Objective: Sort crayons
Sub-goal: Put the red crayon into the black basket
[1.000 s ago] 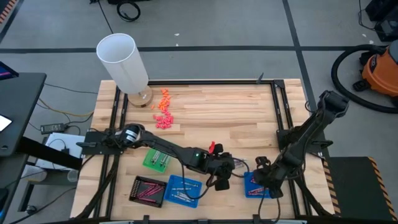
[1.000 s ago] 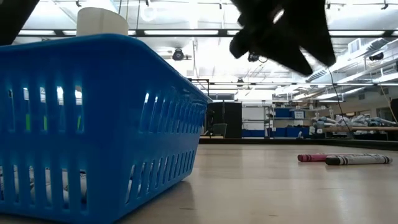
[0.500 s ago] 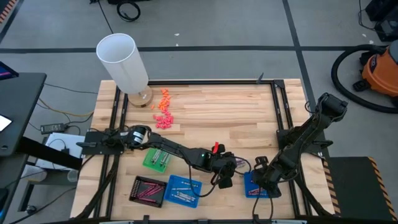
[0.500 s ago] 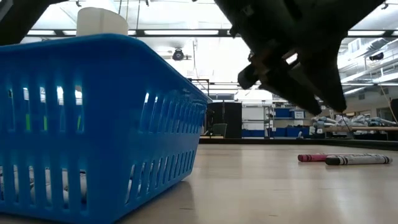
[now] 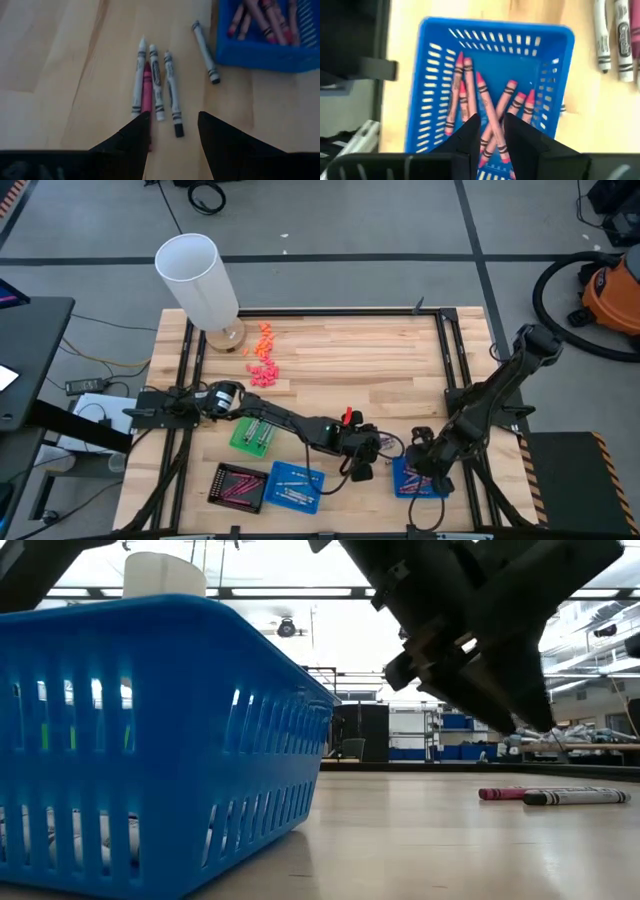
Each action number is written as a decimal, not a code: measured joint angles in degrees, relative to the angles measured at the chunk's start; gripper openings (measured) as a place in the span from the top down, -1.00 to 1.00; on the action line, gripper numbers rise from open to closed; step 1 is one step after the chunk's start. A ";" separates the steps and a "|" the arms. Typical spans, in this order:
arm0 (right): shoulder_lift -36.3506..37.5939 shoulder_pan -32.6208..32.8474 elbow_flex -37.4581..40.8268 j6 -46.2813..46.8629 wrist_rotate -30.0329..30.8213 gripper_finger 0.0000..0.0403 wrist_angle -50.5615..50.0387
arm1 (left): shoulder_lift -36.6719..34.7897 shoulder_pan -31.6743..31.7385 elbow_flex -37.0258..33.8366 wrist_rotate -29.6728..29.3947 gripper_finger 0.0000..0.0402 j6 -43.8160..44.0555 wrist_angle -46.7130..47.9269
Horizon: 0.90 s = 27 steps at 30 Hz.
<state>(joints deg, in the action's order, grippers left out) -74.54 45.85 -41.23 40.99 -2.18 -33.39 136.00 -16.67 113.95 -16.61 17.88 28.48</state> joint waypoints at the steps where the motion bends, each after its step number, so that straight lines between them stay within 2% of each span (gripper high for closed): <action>1: 0.77 -0.17 0.00 0.00 0.21 0.53 -0.07 | 0.00 0.06 0.00 0.01 0.12 -0.54 0.58; 10: 8.21 -0.27 0.00 0.60 3.04 0.53 -0.57 | 2.01 1.34 -0.03 -0.39 0.12 -0.99 1.84; 17: 13.34 -0.09 0.00 0.15 6.50 0.53 -0.51 | 3.97 1.95 0.04 -3.17 0.12 -1.06 3.10; 27: 14.71 -0.05 0.00 -0.65 8.16 0.54 -0.44 | 4.59 2.11 0.13 -2.97 0.18 -1.09 4.11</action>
<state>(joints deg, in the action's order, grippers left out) -59.83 45.80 -41.23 40.34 5.98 -33.82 140.59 -14.57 114.08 -19.57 16.80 32.60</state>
